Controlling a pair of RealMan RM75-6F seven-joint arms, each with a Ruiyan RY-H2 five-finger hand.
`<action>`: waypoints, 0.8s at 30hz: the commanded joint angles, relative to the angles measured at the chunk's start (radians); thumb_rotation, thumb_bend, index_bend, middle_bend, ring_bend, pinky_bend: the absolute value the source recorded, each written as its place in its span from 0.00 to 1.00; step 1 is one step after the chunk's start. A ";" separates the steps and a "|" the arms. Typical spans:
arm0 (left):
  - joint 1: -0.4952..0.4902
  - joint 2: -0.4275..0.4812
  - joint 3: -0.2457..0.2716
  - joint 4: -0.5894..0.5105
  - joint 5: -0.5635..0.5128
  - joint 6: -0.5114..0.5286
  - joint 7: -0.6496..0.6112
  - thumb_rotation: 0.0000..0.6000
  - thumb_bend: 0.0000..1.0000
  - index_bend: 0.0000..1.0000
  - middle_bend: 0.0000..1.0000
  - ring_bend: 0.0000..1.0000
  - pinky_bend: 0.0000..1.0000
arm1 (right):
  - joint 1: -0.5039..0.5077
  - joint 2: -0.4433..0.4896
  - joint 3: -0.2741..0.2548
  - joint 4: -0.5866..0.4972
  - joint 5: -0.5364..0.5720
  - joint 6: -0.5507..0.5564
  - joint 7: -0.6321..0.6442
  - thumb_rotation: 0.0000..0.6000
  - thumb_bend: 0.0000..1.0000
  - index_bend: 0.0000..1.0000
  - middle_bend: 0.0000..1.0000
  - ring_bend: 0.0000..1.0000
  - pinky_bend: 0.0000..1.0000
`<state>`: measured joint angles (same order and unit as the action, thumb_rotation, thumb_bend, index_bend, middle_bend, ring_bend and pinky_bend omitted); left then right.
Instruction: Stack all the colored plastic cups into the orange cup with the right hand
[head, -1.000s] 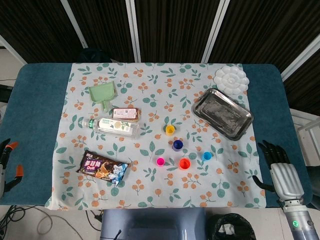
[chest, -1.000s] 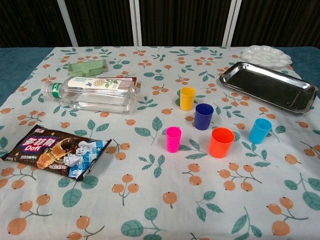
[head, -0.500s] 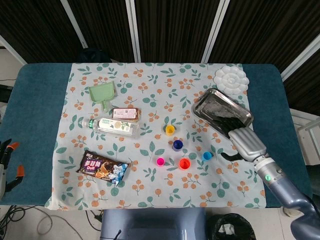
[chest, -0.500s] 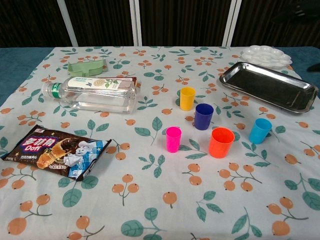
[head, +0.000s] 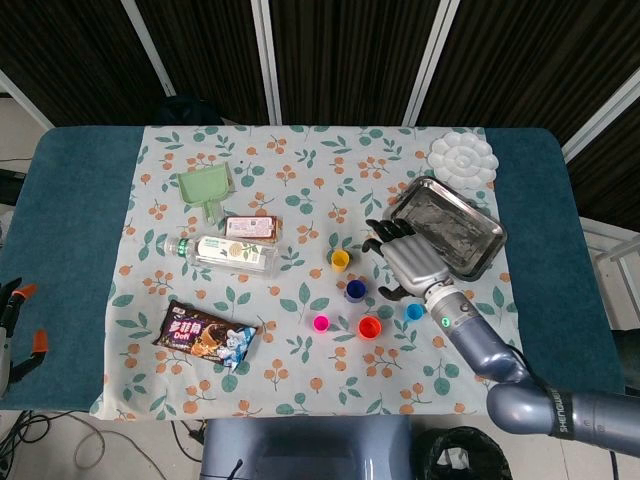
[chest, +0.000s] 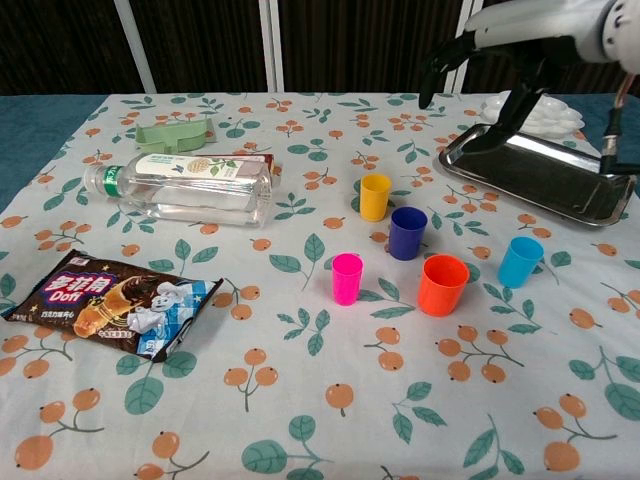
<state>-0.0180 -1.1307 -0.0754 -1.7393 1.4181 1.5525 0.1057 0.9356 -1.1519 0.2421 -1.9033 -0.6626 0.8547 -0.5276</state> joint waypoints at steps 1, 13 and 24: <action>0.001 0.000 0.000 0.000 -0.003 -0.002 -0.002 1.00 0.47 0.16 0.07 0.00 0.01 | 0.039 -0.060 -0.038 0.024 0.068 0.045 -0.059 1.00 0.34 0.30 0.00 0.00 0.00; 0.001 0.001 -0.002 0.000 -0.011 -0.005 -0.006 1.00 0.47 0.16 0.07 0.00 0.01 | 0.095 -0.161 -0.076 0.090 0.152 0.081 -0.103 1.00 0.34 0.31 0.00 0.00 0.00; 0.001 0.001 -0.003 0.002 -0.013 -0.005 -0.007 1.00 0.47 0.16 0.07 0.00 0.01 | 0.107 -0.217 -0.096 0.140 0.177 0.103 -0.105 1.00 0.34 0.31 0.00 0.00 0.00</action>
<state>-0.0171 -1.1297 -0.0788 -1.7372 1.4048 1.5472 0.0987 1.0413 -1.3655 0.1484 -1.7665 -0.4892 0.9563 -0.6310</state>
